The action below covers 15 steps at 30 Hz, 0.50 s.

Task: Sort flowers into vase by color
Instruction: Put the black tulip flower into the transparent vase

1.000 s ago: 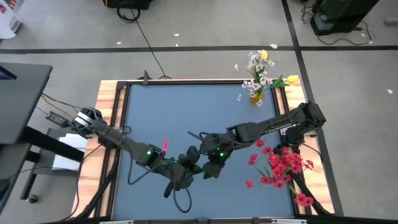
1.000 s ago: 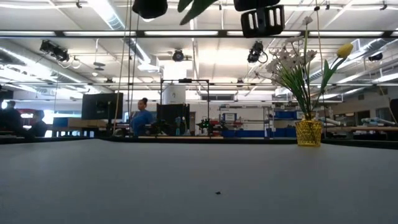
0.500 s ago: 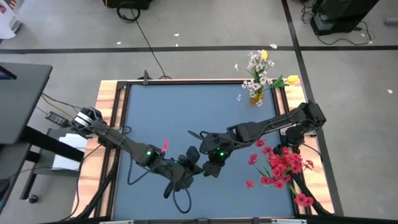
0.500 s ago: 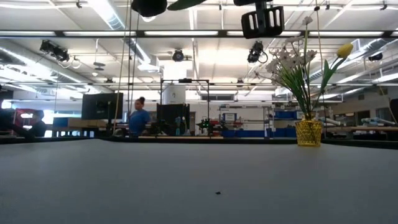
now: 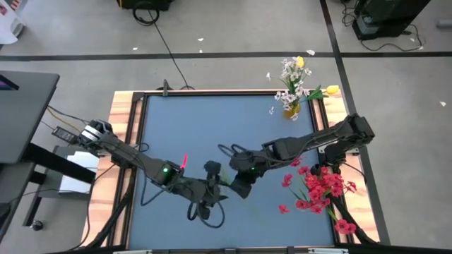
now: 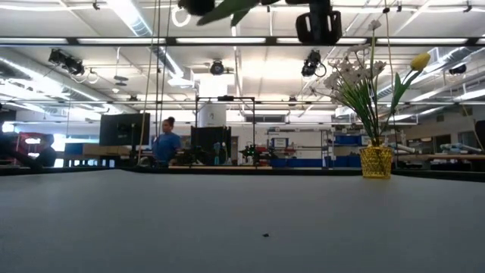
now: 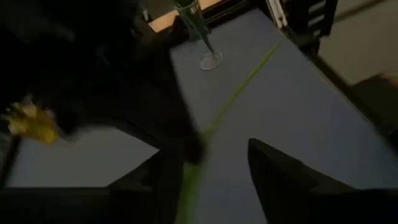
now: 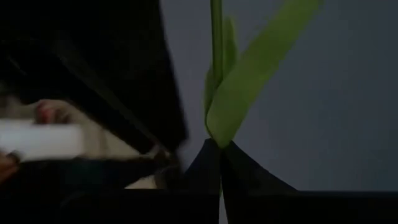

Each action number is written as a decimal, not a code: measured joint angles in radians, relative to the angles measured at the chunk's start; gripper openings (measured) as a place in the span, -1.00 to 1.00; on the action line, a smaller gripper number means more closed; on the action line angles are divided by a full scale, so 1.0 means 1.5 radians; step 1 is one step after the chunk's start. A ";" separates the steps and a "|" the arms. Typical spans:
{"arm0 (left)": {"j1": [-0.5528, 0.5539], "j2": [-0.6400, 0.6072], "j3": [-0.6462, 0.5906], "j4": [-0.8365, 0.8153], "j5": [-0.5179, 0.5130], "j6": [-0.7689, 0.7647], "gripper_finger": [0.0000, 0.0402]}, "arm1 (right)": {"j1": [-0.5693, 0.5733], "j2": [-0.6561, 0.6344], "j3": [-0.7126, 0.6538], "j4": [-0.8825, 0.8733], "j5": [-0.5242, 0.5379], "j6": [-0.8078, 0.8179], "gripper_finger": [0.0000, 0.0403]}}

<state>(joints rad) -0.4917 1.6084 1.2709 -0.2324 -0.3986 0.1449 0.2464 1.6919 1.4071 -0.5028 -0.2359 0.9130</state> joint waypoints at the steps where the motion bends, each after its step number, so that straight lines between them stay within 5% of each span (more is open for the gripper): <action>1: 0.000 -0.007 0.000 -0.008 0.000 -0.022 -0.05 | 0.004 -0.012 0.000 -0.010 0.037 -0.007 -0.97; 8: 0.001 -0.054 0.000 -0.038 -0.006 -0.140 0.13 | 0.053 -0.135 0.000 -0.100 0.334 -0.087 -0.99; 15: 0.005 -0.057 0.000 -0.042 -0.012 -0.180 0.14 | 0.123 -0.252 0.000 -0.254 0.449 -0.131 -1.00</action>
<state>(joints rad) -0.4836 1.5230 1.2705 -0.2951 -0.4160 -0.1245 0.4317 1.3134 1.4071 -0.8831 0.4379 0.7167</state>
